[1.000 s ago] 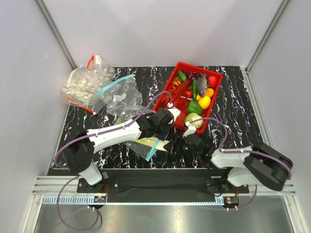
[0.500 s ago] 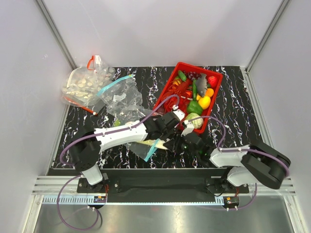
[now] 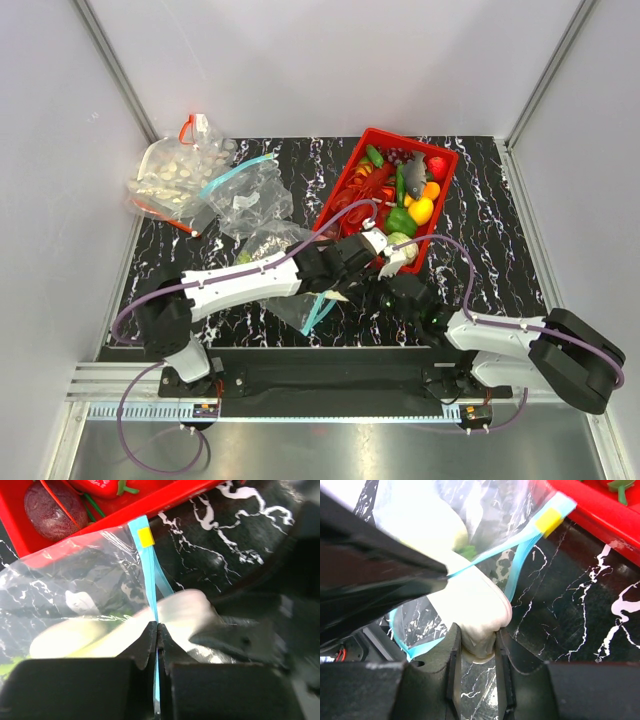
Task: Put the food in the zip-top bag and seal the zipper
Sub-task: Adjust the fake vegetable in the zipper food storage bag.
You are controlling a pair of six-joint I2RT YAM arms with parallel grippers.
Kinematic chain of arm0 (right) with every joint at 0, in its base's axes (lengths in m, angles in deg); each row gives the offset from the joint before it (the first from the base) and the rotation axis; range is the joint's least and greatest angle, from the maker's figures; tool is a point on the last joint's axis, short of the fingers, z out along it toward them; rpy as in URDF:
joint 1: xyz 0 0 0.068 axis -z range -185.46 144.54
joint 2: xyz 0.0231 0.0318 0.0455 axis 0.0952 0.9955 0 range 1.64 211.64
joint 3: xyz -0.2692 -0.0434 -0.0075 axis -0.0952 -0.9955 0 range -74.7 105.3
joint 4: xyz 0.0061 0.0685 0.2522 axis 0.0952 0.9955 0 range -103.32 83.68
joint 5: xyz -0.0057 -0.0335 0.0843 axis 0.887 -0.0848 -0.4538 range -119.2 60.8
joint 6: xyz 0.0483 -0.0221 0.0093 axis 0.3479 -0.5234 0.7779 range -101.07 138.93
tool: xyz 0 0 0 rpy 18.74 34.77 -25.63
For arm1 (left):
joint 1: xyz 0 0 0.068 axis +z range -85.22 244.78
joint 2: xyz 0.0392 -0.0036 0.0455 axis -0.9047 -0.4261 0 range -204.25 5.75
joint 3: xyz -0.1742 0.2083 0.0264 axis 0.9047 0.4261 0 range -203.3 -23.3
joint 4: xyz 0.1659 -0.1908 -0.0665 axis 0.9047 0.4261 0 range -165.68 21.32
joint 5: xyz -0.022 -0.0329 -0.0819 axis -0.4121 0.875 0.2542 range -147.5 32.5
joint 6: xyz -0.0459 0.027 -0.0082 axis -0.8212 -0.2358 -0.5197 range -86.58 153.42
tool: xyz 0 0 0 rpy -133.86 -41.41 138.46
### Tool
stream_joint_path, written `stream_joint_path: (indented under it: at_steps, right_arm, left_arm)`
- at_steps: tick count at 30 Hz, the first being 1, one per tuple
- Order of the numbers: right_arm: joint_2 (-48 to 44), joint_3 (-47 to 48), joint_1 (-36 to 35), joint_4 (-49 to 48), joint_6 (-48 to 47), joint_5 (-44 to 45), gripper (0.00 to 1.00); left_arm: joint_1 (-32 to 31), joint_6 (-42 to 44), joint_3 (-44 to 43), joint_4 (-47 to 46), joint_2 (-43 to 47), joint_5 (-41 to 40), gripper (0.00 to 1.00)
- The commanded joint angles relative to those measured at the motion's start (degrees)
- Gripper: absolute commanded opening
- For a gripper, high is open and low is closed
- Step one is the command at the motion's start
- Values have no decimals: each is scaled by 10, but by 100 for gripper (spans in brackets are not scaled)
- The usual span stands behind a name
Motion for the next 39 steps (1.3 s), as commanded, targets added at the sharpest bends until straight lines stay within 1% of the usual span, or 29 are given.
stream_joint_path:
  at_steps: [1, 6, 9, 13, 14, 17, 18, 20, 21, 22, 24, 25, 26, 27, 28, 29, 30, 31, 32, 33, 34, 35, 36, 39]
  right_arm:
    - [1, 3, -1, -33, -23, 18, 4]
    - [38, 12, -1, -54, -25, 23, 4]
    - [72, 15, -1, -72, -15, 25, 7]
    - [117, 17, -1, -131, -10, 22, 8]
    - [130, 22, -1, -133, -11, 21, 8]
    - [135, 30, -1, -138, -7, 1, 37]
    - [130, 22, -2, -144, -5, -1, 52]
    - [99, 12, -1, -135, 3, 7, 59]
    - [82, 9, -1, -99, 5, 20, 64]
    - [62, 12, -2, -68, 5, 26, 66]
    - [-8, 18, -2, -12, 5, 38, 68]
    - [-34, 22, -1, 54, 7, 59, 69]
    - [-88, 25, -1, 88, 8, 71, 71]
    - [-115, 40, -1, 171, 12, 85, 73]
    - [-139, 50, -1, 215, 22, 124, 73]
    - [-178, 69, 0, 292, 26, 164, 75]
    - [-193, 83, -1, 338, 31, 165, 75]
    - [-203, 97, 0, 375, 35, 201, 75]
    - [-209, 112, 3, 408, 36, 216, 74]
    - [-208, 147, 14, 464, 36, 228, 73]
    - [-201, 166, 22, 488, 31, 243, 73]
    - [-184, 185, 30, 507, 24, 245, 72]
    - [-172, 221, 54, 536, 17, 245, 72]
    - [-117, 289, 92, 567, -18, 224, 73]
  left_arm:
    - [-11, 7, -25, 7, 38, 2, 0]
    - [-13, 2, -24, 9, 29, -12, 0]
    - [-14, 0, -22, 3, 32, -17, 0]
    - [-15, 1, -22, -4, 33, -3, 0]
    - [-16, 2, -22, -4, 32, -4, 0]
    - [-16, 1, -25, 1, 28, -19, 0]
    - [-15, -1, -25, 4, 26, -25, 0]
    - [-15, -4, -24, 6, 24, -42, 0]
    - [-14, -6, -22, 4, 23, -48, 0]
    - [-13, -8, -21, 3, 21, -53, 0]
    - [-9, -16, -20, 1, 17, -58, 0]
    - [-4, -18, -20, -1, 16, -58, 0]
    - [-2, -22, -20, -5, 13, -57, 0]
    - [0, -24, -19, -6, 12, -58, 0]
    - [5, -26, -17, -8, 12, -57, 0]
    - [10, -28, -14, -12, 11, -56, 0]
    - [10, -29, -13, -14, 11, -54, 0]
    - [13, -29, -11, -16, 11, -53, 0]
    - [15, -29, -9, -21, 11, -47, 0]
    - [17, -29, -6, -23, 11, -47, 0]
    - [18, -30, -6, -24, 9, -46, 0]
    - [19, -30, -5, -26, 9, -44, 0]
    - [19, -29, -3, -27, 9, -43, 0]
    - [19, -29, 1, -28, 11, -39, 0]
